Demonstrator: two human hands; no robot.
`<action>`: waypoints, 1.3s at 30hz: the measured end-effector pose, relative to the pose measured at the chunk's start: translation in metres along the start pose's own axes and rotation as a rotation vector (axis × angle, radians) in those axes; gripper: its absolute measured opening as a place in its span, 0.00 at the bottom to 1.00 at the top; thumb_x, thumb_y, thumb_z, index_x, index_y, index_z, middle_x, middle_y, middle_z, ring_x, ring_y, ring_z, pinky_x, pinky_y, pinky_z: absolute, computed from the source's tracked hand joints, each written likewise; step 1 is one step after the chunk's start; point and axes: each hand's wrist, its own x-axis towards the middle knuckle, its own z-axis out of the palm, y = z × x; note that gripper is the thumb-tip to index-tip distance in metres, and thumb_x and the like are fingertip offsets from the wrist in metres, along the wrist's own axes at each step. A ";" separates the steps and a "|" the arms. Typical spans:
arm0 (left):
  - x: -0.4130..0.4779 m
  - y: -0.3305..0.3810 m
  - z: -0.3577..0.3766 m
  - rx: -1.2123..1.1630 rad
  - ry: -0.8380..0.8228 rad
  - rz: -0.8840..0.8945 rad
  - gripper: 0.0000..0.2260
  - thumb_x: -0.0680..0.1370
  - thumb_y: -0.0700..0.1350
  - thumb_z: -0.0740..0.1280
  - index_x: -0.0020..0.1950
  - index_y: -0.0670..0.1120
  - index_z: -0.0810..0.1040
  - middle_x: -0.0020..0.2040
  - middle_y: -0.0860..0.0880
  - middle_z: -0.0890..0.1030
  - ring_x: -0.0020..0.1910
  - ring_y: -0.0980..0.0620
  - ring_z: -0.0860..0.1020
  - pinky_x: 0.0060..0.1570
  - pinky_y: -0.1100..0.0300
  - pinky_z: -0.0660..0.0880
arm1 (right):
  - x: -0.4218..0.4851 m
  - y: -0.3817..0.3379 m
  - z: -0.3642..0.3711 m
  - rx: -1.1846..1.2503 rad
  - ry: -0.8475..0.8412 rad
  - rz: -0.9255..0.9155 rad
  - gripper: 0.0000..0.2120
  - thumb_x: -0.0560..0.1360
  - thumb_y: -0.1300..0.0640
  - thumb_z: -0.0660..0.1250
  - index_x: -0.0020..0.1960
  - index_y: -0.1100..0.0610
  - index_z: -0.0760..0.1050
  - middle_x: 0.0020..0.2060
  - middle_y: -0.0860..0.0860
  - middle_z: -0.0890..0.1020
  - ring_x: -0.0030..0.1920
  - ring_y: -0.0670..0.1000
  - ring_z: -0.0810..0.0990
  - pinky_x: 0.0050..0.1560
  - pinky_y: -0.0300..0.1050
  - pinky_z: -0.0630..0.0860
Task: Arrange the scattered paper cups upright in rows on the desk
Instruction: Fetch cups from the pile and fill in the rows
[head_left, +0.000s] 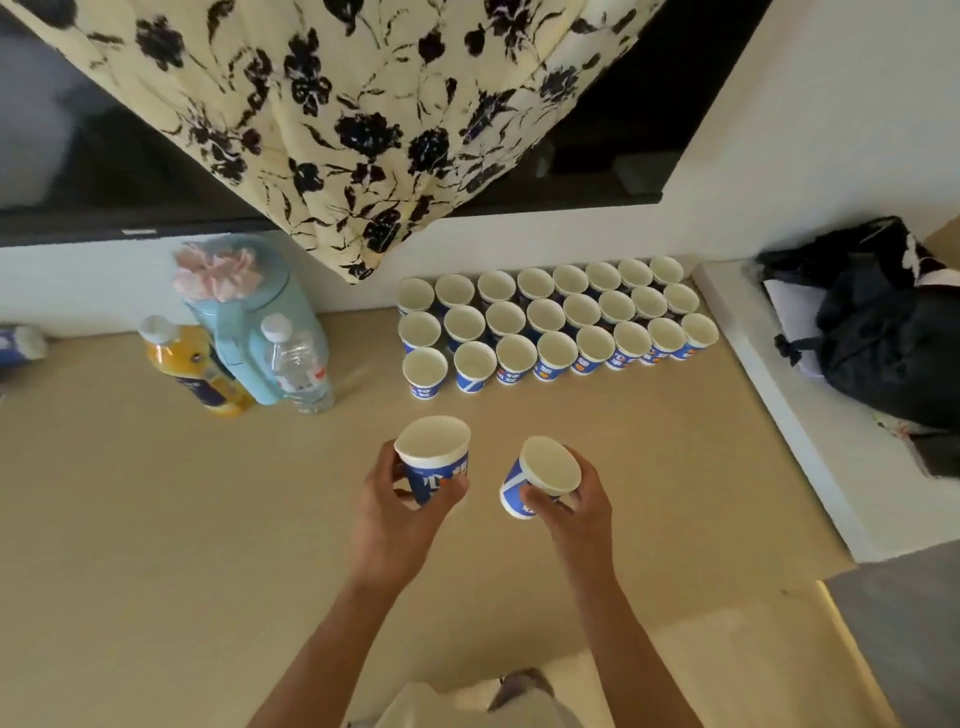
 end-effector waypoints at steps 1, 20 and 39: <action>0.001 0.001 0.001 -0.010 0.025 -0.002 0.25 0.61 0.61 0.74 0.56 0.58 0.77 0.48 0.61 0.82 0.45 0.59 0.80 0.43 0.63 0.78 | 0.008 0.002 0.005 0.001 -0.033 0.007 0.26 0.62 0.62 0.77 0.59 0.51 0.78 0.53 0.49 0.84 0.51 0.43 0.83 0.47 0.35 0.79; -0.026 -0.001 0.015 -0.026 0.391 -0.064 0.24 0.65 0.58 0.75 0.60 0.57 0.78 0.52 0.59 0.84 0.52 0.56 0.83 0.50 0.60 0.77 | 0.137 0.091 0.093 -0.237 -0.453 -0.053 0.33 0.64 0.60 0.78 0.67 0.51 0.73 0.61 0.49 0.80 0.61 0.51 0.80 0.53 0.48 0.83; -0.035 -0.011 0.018 0.004 0.400 -0.093 0.27 0.64 0.60 0.75 0.62 0.56 0.77 0.53 0.58 0.84 0.52 0.54 0.83 0.46 0.63 0.78 | 0.166 0.124 0.117 -0.259 -0.491 -0.070 0.33 0.63 0.59 0.78 0.66 0.51 0.73 0.60 0.50 0.78 0.61 0.50 0.78 0.57 0.53 0.83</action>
